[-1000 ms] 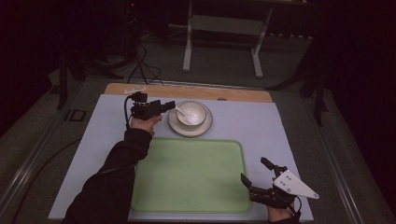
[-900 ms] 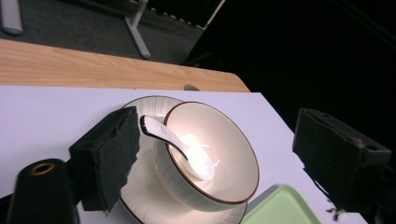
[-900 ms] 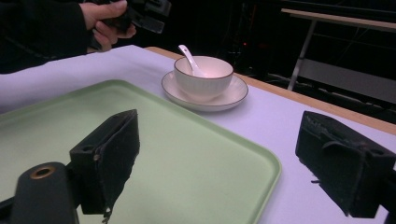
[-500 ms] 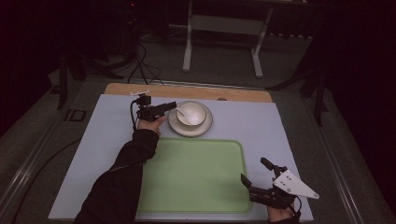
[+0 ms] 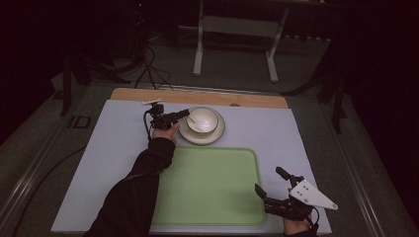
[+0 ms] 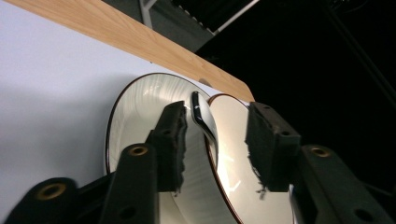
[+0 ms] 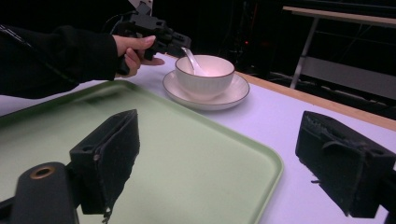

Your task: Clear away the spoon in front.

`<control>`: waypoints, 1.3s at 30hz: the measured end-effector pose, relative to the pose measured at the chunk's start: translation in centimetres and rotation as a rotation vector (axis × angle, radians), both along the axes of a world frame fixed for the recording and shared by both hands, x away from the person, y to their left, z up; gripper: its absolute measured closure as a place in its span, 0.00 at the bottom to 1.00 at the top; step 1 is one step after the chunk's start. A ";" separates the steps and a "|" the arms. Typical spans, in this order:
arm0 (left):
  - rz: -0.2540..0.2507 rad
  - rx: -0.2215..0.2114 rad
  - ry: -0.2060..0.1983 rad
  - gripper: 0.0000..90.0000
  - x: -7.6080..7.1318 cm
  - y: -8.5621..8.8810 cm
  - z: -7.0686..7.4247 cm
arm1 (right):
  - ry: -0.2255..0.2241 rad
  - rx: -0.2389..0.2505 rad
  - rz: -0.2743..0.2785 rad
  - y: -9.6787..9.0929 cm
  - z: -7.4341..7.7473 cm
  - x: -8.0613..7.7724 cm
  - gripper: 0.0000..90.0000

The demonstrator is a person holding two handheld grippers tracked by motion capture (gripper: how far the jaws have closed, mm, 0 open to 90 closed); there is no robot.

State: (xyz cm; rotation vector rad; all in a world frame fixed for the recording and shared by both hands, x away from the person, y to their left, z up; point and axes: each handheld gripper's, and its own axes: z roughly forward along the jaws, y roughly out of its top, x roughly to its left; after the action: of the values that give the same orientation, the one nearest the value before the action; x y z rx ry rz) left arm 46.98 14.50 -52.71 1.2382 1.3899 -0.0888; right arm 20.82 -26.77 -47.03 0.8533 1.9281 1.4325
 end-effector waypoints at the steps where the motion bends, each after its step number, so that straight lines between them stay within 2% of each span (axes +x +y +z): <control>1: 0.005 0.002 0.004 0.66 0.1 0.0 -0.1 | 0.002 0.000 0.001 0.0 0.0 0.0 0.15; 5: 0.005 -0.047 0.013 0.69 0.5 -0.1 -0.6 | 0.003 0.000 0.002 0.0 -0.1 0.1 0.15; 8: 0.000 -0.058 0.009 0.75 0.7 -0.3 -0.6 | 0.005 0.003 0.002 0.0 0.0 0.1 0.15; 12: 0.005 -0.052 0.004 0.87 0.6 -0.4 -0.5 | 0.010 0.003 0.003 -0.1 -0.1 0.1 0.15; 19: -0.022 -0.054 -0.025 0.92 0.3 -0.9 0.3 | 0.009 0.002 0.004 0.0 -0.1 0.1 0.15; 23: -0.039 -0.023 -0.049 0.93 0.1 -1.3 1.0 | 0.010 0.004 0.004 -0.1 -0.1 0.1 0.15; 29: -0.034 0.003 -0.082 0.93 -0.1 -1.6 2.2 | 0.008 0.008 0.003 -0.1 0.0 0.1 0.15; 35: -0.049 0.058 -0.121 0.94 -0.6 -1.7 4.5 | 0.007 0.011 0.002 -0.2 0.0 0.1 0.15; 39: -0.058 0.073 -0.137 0.94 -0.9 -1.6 6.0 | 0.005 0.007 0.001 -0.1 0.0 0.1 0.15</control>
State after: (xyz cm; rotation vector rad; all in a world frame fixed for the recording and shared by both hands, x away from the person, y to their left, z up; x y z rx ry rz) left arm 46.11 12.89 -46.68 1.3209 1.2482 0.0062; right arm 20.92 -26.89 -47.01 0.8602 1.9283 1.4399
